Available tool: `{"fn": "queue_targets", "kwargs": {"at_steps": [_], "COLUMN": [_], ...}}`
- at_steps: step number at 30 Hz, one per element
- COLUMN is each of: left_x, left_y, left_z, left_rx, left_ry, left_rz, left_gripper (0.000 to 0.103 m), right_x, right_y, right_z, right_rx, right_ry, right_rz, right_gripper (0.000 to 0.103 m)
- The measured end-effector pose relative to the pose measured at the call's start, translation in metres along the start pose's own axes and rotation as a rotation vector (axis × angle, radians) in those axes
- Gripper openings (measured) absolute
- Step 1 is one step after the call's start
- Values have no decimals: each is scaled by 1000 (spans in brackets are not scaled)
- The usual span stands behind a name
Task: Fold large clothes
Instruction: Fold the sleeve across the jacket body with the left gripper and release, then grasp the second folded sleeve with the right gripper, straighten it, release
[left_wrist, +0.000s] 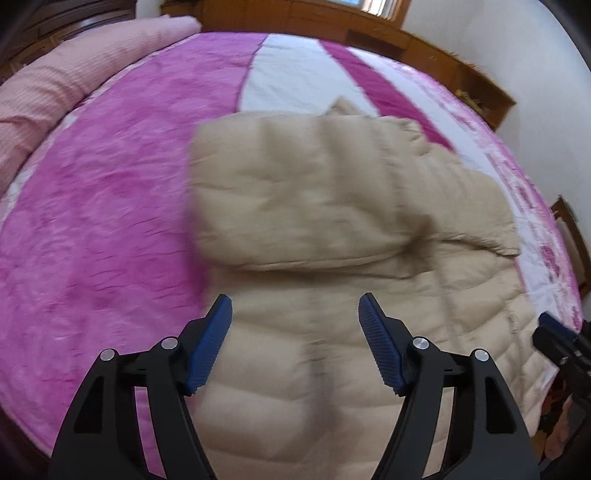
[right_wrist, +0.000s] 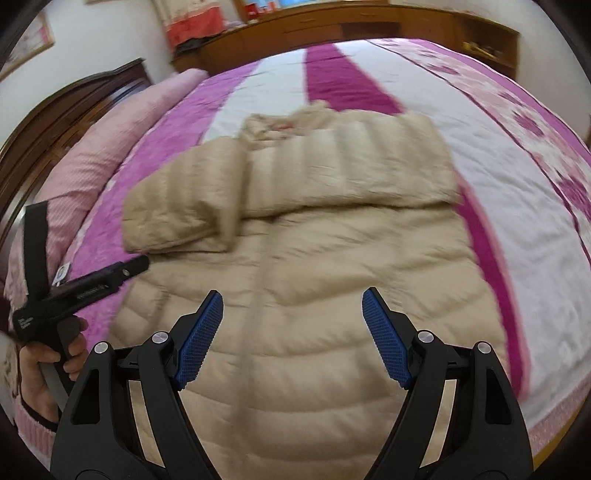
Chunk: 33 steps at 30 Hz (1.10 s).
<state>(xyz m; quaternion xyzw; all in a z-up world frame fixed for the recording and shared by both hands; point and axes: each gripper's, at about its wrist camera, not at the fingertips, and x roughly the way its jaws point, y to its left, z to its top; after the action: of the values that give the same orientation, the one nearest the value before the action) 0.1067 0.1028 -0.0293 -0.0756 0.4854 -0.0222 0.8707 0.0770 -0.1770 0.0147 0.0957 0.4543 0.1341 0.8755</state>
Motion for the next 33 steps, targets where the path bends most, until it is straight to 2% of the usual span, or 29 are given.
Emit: {"fn": "queue_targets", "kwargs": {"at_steps": [5,13,19,25,28,29,30,32,33], "left_x": [2,1,3,1,0,0,0,-1,-1], "left_y": [41,77,90,102,105,105,105,104,103], "left_z": [-1,-7,-15,-21,-23,-23,-24,-25,-25], "left_rx": [-18,-58,-86,-95,-95,-97,-100,-100,-96], "left_ry": [53,73,72,67,65,64,64,61,60], "left_rz": [63,56,51,60,65,63,61,52,50], "left_gripper": [70,70,70,70,70,70,70,70,70], "right_x": [21,75,106,141,155,162,165,169,169], "right_y": [53,125,166,185,192,194,195,194,192], "right_z": [13,24,28,35,35,35,33,31,31], "right_rx": [-59,-114,-181,-177,-202,-221,-233,-246,-250], "right_ry": [5,50,51,85,108,115,121,128,127], "right_rz": [67,143,150,146,116,94,82,67,54], "right_gripper": [77,78,79,79,78,75,67,47,33]}}
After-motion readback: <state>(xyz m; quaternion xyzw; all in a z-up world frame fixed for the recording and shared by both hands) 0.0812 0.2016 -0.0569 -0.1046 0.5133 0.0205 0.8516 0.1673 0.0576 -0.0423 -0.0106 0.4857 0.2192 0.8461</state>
